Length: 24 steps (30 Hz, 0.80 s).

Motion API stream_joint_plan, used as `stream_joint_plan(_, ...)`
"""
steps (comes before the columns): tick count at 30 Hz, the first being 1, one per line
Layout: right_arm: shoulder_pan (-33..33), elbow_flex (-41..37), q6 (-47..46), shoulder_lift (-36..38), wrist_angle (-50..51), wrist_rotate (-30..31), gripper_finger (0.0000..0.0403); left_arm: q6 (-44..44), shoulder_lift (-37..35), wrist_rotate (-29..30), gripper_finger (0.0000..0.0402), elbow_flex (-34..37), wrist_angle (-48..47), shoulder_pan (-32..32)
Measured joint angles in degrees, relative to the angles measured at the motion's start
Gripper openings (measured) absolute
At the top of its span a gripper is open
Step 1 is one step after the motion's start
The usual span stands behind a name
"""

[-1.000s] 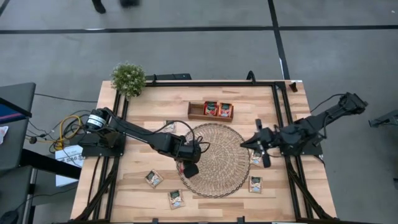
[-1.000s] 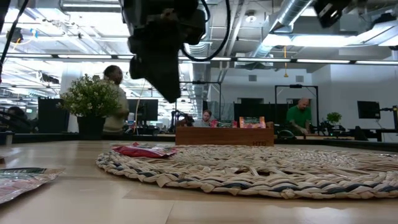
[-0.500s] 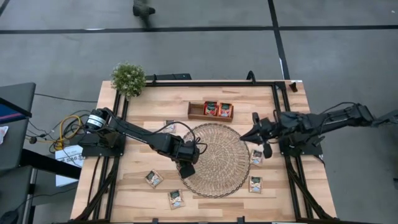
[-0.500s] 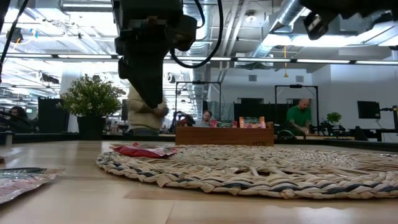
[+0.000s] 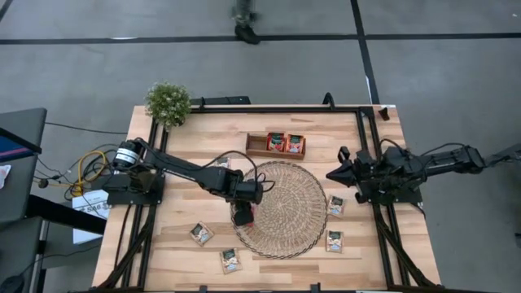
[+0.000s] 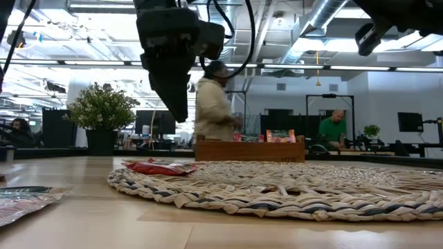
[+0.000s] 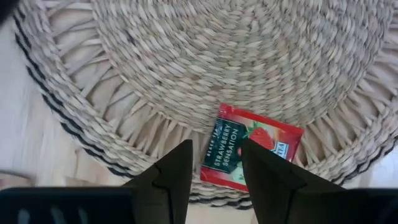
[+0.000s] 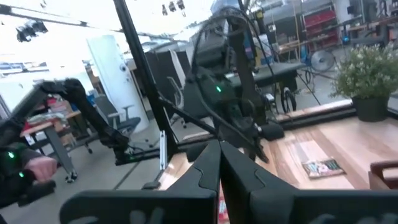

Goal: Pick & Place Tea
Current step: Put the red tea bag into the middle section of the wooden organizer

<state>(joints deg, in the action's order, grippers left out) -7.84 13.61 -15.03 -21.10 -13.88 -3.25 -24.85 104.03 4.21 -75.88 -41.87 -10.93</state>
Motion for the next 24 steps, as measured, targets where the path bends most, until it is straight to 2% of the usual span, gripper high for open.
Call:
stream_joint_plan(6,0.0,0.0,0.1,0.5,0.2,0.1,0.0001,2.6,2.2,-2.6,0.0129,0.0,0.6,0.8)
stream_joint_plan(24,0.0,0.0,0.4,0.5,3.5,0.1,0.0001,3.4,7.5,-4.4,0.0129,0.0,1.7,0.4)
